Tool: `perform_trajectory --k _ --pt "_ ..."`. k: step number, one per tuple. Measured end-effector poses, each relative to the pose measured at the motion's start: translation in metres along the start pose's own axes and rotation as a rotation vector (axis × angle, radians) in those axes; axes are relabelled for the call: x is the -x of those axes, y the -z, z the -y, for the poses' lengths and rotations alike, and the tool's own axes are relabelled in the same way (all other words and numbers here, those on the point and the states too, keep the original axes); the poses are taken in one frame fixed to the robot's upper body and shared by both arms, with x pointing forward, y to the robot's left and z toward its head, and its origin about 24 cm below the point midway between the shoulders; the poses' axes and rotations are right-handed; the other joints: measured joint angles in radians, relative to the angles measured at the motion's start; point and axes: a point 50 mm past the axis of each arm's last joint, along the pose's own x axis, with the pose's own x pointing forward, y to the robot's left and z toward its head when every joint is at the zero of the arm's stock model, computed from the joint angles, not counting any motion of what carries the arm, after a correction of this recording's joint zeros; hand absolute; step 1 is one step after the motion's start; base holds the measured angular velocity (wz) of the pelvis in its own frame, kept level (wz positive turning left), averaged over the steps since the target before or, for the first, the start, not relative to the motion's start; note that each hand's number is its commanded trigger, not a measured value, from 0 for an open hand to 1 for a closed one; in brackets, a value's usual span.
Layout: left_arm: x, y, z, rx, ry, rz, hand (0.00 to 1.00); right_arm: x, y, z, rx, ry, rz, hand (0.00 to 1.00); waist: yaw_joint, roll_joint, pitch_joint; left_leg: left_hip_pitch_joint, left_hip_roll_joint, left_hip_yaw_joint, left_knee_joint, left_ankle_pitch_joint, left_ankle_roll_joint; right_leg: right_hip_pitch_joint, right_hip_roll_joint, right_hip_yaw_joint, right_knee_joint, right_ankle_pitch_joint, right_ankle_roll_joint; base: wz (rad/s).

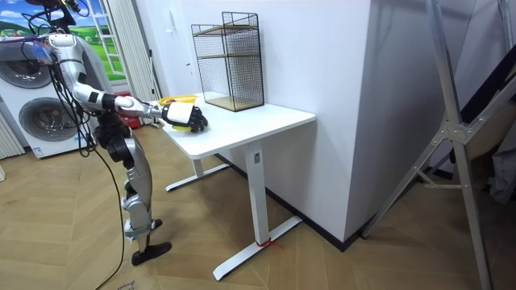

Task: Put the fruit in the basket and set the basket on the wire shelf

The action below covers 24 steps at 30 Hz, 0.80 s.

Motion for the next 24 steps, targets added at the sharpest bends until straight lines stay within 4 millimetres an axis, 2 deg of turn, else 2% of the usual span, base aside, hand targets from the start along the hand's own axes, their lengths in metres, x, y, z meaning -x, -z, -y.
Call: perform_trajectory --k 5,7,11,15,21,24 --pt "0.000 -0.003 0.000 0.006 0.009 0.025 0.00 0.008 -0.014 -0.008 -0.109 -0.035 0.041 1.00 -0.001 0.010 0.0025 -0.011 0.000 0.004 0.000 0.000 0.000 -0.014 0.001 0.005 0.003 0.000 0.000 -0.03" --pt "0.000 -0.004 0.001 0.008 0.014 0.032 0.00 0.011 -0.022 -0.012 -0.149 -0.065 0.069 1.00 0.000 0.016 0.0062 -0.016 0.000 0.004 0.000 0.000 0.000 -0.020 0.000 0.005 0.005 0.000 0.000 0.00" --pt "0.000 -0.003 0.002 0.009 0.034 0.044 0.00 0.017 -0.048 -0.021 -0.265 -0.175 0.163 1.00 0.002 0.021 0.0118 -0.017 -0.001 0.005 -0.004 0.000 0.000 -0.028 0.000 0.008 0.006 0.000 0.000 0.00" --pt "0.001 -0.004 0.007 0.016 0.047 0.053 0.00 0.022 -0.067 -0.022 -0.373 -0.249 0.235 1.00 0.020 0.027 0.0110 -0.018 -0.001 0.009 -0.005 0.000 0.000 -0.030 -0.001 0.007 0.002 0.000 0.000 0.00" --pt "0.003 -0.006 0.016 0.025 0.083 0.056 0.00 0.031 -0.096 -0.012 -0.424 -0.275 0.373 1.00 0.029 0.022 0.0113 -0.034 -0.002 0.008 0.000 0.000 0.000 -0.042 -0.002 0.004 0.002 0.000 0.000 0.00" --pt "0.003 -0.008 0.015 0.028 0.082 0.068 0.00 0.034 -0.101 -0.013 -0.429 -0.286 0.404 1.00 0.030 0.021 0.0108 -0.033 -0.002 0.008 0.001 0.000 0.000 -0.041 -0.002 0.003 0.002 0.000 0.000 0.00"
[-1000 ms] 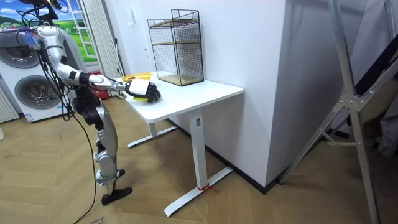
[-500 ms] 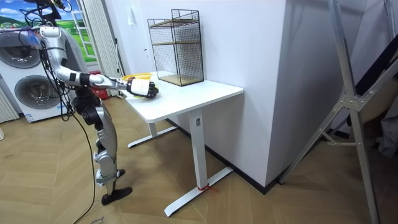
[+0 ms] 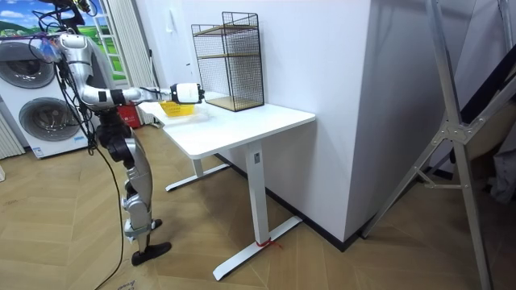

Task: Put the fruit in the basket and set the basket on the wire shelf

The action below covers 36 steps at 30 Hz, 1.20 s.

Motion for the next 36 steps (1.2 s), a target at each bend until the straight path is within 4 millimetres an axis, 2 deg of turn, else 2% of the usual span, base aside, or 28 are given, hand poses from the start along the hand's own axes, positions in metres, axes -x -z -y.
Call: perform_trajectory --k 7,13,17,21,28,32,36 --pt "0.000 -0.001 0.000 0.001 0.001 0.008 0.00 -0.002 -0.005 -0.004 -0.002 -0.028 0.020 1.00 0.002 0.001 0.0001 -0.001 0.000 -0.001 0.004 0.000 0.000 0.000 0.000 -0.001 0.003 0.000 0.000 0.00" --pt "-0.001 0.003 0.002 -0.008 0.012 -0.013 0.00 -0.006 -0.029 -0.011 -0.012 -0.055 0.120 1.00 0.002 -0.002 0.0010 -0.004 0.000 0.000 0.005 0.000 0.000 -0.001 0.000 -0.002 0.003 0.000 0.000 0.00" --pt "0.000 0.002 0.003 -0.011 0.017 -0.001 0.00 -0.007 -0.042 -0.026 0.045 -0.121 0.188 1.00 0.002 -0.009 0.0034 -0.018 0.000 -0.002 0.006 0.000 0.000 -0.007 0.000 -0.003 0.002 0.000 0.000 0.01" --pt "-0.002 -0.006 0.004 -0.029 0.027 0.020 0.00 -0.007 -0.046 -0.038 0.114 -0.173 0.207 1.00 0.007 -0.017 0.0045 -0.036 0.000 -0.009 0.014 0.000 0.000 -0.018 0.000 -0.009 0.005 0.002 0.000 0.04" --pt "-0.005 -0.019 0.003 -0.051 0.032 0.045 0.00 -0.007 -0.048 -0.052 0.157 -0.242 0.223 1.00 0.029 -0.013 0.0069 -0.040 0.001 -0.016 0.014 0.000 0.000 -0.020 -0.001 -0.025 0.010 0.003 0.000 0.03" --pt "-0.006 -0.021 0.001 -0.052 0.028 0.050 0.00 -0.006 -0.048 -0.062 0.159 -0.296 0.225 1.00 0.036 -0.013 0.0084 -0.044 0.000 -0.033 0.016 0.000 0.000 -0.018 -0.004 -0.050 0.017 0.003 0.000 0.10" --pt "-0.006 -0.020 0.002 -0.054 0.030 0.041 0.00 -0.007 -0.051 -0.071 0.173 -0.368 0.228 1.00 0.054 -0.019 0.0094 -0.050 0.000 -0.035 0.022 0.000 0.000 -0.019 -0.004 -0.053 0.017 0.003 0.000 0.01"
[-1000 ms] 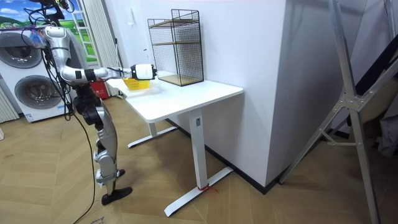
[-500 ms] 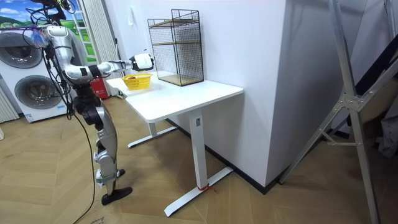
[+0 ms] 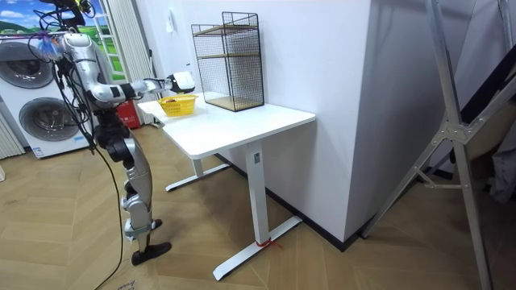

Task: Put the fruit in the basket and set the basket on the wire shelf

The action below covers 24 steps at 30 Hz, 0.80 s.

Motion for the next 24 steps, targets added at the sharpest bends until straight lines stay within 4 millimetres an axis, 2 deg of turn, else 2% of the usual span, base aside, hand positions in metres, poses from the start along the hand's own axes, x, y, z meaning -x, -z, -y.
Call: perform_trajectory --k 9,10,11,12,13,14,24 --pt "0.000 0.003 0.001 -0.015 0.006 -0.018 0.00 -0.010 -0.008 -0.012 0.036 -0.121 0.032 1.00 0.014 -0.004 0.0023 0.000 -0.001 -0.003 0.001 0.000 0.000 0.006 -0.001 -0.003 0.000 0.001 -0.001 0.00" --pt "0.000 0.003 0.001 -0.015 0.006 -0.018 0.00 -0.010 -0.007 -0.013 0.036 -0.125 0.028 0.84 0.014 -0.004 0.0025 -0.001 -0.001 -0.004 0.002 0.000 0.000 0.006 -0.001 -0.004 0.000 0.001 -0.001 0.03" --pt "0.000 0.002 0.001 -0.018 0.007 -0.017 0.00 -0.010 -0.005 -0.013 0.035 -0.132 0.016 0.33 0.015 -0.004 0.0028 -0.002 -0.001 -0.006 0.002 0.000 0.000 0.006 -0.001 -0.005 0.000 0.001 -0.001 0.03" --pt "0.000 0.002 0.002 -0.022 0.009 -0.016 0.00 -0.010 -0.004 -0.013 0.033 -0.137 0.002 0.10 0.018 -0.003 0.0034 -0.003 -0.001 -0.007 0.002 0.000 0.000 0.005 -0.001 -0.006 0.000 0.001 -0.001 0.00" --pt "0.000 0.002 0.002 -0.023 0.009 -0.016 0.00 -0.010 -0.003 -0.014 0.033 -0.140 -0.003 0.02 0.018 -0.003 0.0036 -0.003 -0.001 -0.007 0.002 0.000 0.000 0.005 -0.001 -0.006 0.000 0.001 -0.001 0.00" --pt "0.000 0.002 0.002 -0.027 0.010 -0.017 0.00 -0.010 -0.001 -0.014 0.033 -0.145 -0.011 0.00 0.019 -0.003 0.0037 -0.004 -0.001 -0.008 0.002 0.000 0.000 0.004 -0.001 -0.007 0.000 0.001 -0.001 0.00" --pt "-0.002 -0.007 0.001 -0.032 0.017 -0.001 0.00 -0.009 0.006 -0.017 0.074 -0.164 -0.050 0.00 0.025 -0.002 0.0043 -0.015 -0.004 -0.030 0.019 0.000 0.000 0.002 -0.004 -0.030 -0.001 0.000 -0.001 0.06"
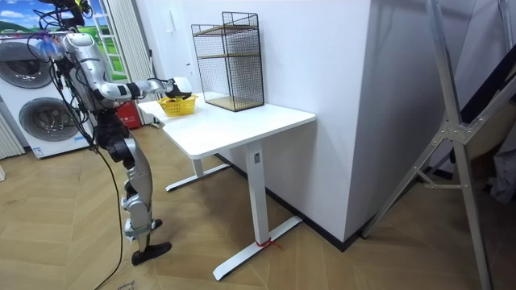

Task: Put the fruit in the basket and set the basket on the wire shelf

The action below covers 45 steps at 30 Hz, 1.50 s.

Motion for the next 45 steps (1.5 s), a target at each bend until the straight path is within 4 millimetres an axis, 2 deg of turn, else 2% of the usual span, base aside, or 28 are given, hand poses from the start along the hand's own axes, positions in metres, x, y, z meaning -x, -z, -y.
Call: perform_trajectory --k 7,14,29,34,42,45 --pt "0.000 -0.004 -0.001 -0.002 -0.008 0.019 0.00 0.000 0.000 -0.003 0.033 -0.023 -0.007 0.00 0.000 0.001 -0.0012 -0.007 -0.001 -0.010 0.010 0.000 0.000 0.001 -0.001 -0.009 0.001 0.000 0.000 0.03" --pt "0.001 -0.009 -0.002 -0.008 -0.013 0.040 0.00 0.001 0.001 -0.002 0.048 -0.021 -0.015 0.00 -0.009 0.008 -0.0079 -0.008 -0.007 -0.022 0.013 0.002 0.003 0.007 -0.008 -0.025 -0.001 0.000 0.000 0.06" --pt "0.001 -0.007 -0.001 -0.003 -0.016 0.036 0.00 0.007 0.009 0.000 0.011 0.010 -0.040 0.00 -0.016 0.006 -0.0097 0.006 -0.009 -0.023 0.004 0.002 0.004 0.019 -0.008 -0.026 -0.016 0.000 0.001 0.00" --pt "0.001 -0.009 -0.002 0.056 -0.025 0.036 0.00 0.007 0.008 0.001 0.008 0.029 -0.034 0.00 -0.009 0.006 -0.0098 0.004 -0.009 -0.016 -0.007 0.002 0.004 0.020 -0.008 -0.020 -0.016 -0.001 0.001 -0.03" --pt "0.004 0.015 0.004 0.162 -0.008 -0.029 0.00 0.009 0.006 0.008 -0.045 0.105 -0.019 0.00 -0.027 0.009 -0.0088 0.004 -0.008 -0.011 -0.007 0.002 0.004 0.017 -0.008 -0.019 -0.014 -0.001 0.002 -0.01" --pt "0.005 0.030 0.005 0.298 -0.018 -0.088 0.00 0.013 0.009 0.017 -0.132 0.192 -0.011 0.00 -0.029 0.013 -0.0097 0.007 -0.007 -0.011 -0.006 0.002 0.004 0.021 -0.008 -0.020 -0.014 -0.001 0.002 0.00"
